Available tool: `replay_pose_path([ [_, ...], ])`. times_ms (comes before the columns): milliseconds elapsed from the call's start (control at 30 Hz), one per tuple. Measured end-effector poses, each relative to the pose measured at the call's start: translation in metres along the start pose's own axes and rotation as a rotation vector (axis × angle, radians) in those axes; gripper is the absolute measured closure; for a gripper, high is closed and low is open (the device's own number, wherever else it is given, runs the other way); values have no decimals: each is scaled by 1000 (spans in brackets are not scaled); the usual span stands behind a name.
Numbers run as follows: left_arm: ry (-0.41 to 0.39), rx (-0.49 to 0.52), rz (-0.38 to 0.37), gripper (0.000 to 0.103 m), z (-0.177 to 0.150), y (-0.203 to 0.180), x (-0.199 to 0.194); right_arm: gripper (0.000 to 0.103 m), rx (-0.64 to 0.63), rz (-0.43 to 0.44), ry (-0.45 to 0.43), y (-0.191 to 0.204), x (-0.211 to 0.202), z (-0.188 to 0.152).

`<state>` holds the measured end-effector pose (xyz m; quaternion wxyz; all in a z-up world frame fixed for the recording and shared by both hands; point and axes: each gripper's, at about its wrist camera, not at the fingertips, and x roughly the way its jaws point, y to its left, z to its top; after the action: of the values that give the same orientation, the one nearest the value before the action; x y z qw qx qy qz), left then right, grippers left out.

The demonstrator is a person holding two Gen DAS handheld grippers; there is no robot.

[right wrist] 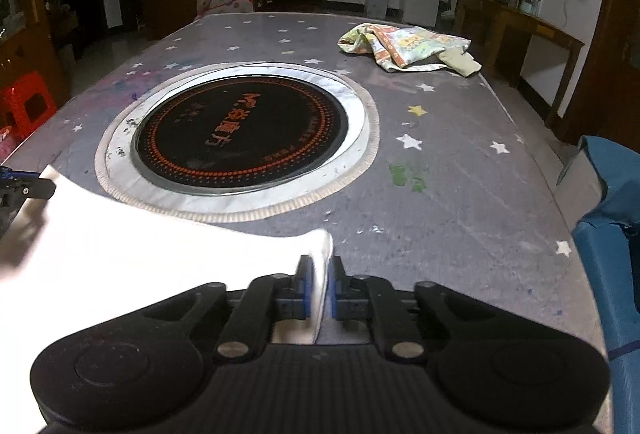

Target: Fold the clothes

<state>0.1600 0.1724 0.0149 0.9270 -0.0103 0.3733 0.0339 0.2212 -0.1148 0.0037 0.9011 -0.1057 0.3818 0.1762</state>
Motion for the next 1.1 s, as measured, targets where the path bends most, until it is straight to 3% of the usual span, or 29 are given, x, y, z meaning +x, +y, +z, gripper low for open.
replay_pose_path([
  [33,-12,-5,-3,70,1,1,-6,87,-10,-6,-6,0,-4,1],
  [100,-24,0,-47,69,0,-2,-21,86,-29,9,-14,2,-14,0],
  [300,-28,117,-205,69,-27,-36,-67,81,-89,187,24,29,-48,-19],
  [433,-5,208,-272,69,-54,-58,-89,79,-147,277,62,53,-67,-40],
  [833,-6,316,-475,69,-124,-74,-175,78,-399,414,66,105,-157,-114],
  [1100,0,391,-464,62,-152,-87,-195,78,-459,470,49,121,-195,-142],
])
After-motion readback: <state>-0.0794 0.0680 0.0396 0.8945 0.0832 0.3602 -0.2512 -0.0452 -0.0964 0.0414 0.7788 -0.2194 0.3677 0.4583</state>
